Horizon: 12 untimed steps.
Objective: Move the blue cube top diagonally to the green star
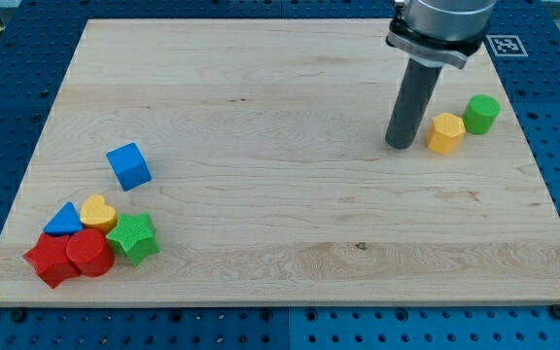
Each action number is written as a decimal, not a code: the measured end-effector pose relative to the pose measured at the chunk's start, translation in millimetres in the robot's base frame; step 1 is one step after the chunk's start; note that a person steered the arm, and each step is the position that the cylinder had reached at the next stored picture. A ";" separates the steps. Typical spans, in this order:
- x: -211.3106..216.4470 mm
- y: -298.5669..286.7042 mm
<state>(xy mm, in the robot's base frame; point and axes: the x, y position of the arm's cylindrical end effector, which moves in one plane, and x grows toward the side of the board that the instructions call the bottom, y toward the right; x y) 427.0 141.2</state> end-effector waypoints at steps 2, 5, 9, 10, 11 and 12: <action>9.1 23.6; 14.6 55.5; 23.4 32.0; 23.6 13.4; 23.6 11.3; 23.2 -27.3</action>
